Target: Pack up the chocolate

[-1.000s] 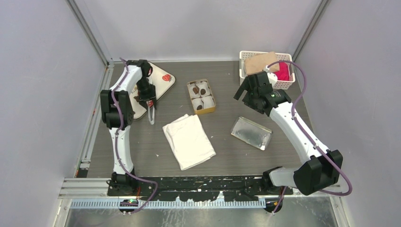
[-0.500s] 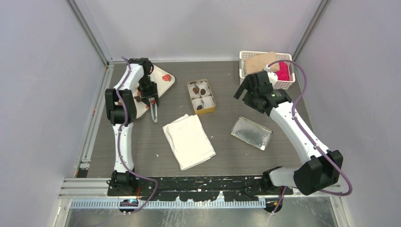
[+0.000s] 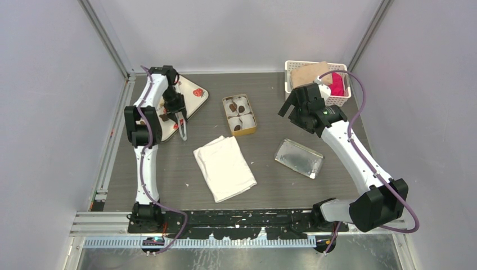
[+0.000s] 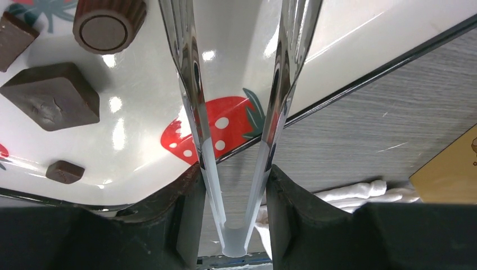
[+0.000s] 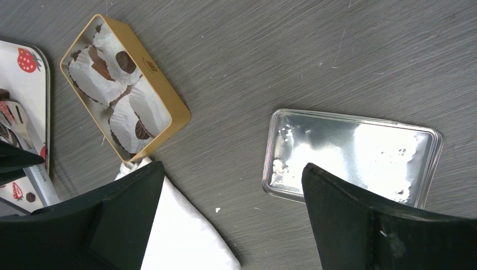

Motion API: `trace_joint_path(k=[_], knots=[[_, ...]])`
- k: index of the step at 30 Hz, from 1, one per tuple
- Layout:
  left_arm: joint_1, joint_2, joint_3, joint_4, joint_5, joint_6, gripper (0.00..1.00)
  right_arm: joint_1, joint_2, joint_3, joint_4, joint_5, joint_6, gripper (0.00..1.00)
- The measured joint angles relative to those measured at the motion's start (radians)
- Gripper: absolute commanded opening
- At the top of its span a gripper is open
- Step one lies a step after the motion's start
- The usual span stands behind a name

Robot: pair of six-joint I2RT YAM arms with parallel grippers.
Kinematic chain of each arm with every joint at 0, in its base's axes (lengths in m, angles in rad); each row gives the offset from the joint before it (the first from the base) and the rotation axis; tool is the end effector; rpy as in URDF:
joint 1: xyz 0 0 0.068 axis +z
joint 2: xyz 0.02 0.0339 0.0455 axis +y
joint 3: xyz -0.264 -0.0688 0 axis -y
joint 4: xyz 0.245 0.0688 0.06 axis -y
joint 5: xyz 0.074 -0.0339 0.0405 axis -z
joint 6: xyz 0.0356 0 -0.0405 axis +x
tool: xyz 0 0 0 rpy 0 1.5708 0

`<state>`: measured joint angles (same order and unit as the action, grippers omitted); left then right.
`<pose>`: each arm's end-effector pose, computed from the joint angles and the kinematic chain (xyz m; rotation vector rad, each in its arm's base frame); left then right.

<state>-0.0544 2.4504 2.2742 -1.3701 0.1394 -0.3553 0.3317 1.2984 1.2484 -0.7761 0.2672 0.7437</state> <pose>0.4768 -0.0309 0.1887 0.4664 -3.0944 0.2217 0.2584 0.0791 0.3358 0.6053 2.2895 0.2001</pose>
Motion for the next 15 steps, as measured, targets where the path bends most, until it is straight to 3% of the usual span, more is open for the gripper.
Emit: trace_joint_path(k=[3, 8, 15], knots=[[0.002, 0.016, 0.015, -0.004, 0.005, -0.001, 0.37, 0.000, 0.000, 0.003, 0.000, 0.000, 0.001, 0.97], [0.002, 0.026, 0.015, -0.014, 0.009, -0.003, 0.20, 0.000, 0.000, 0.004, 0.000, 0.000, 0.001, 0.97], [0.003, 0.014, -0.017, -0.007, 0.019, -0.004, 0.10, 0.000, 0.000, 0.004, 0.000, 0.000, 0.004, 0.97]])
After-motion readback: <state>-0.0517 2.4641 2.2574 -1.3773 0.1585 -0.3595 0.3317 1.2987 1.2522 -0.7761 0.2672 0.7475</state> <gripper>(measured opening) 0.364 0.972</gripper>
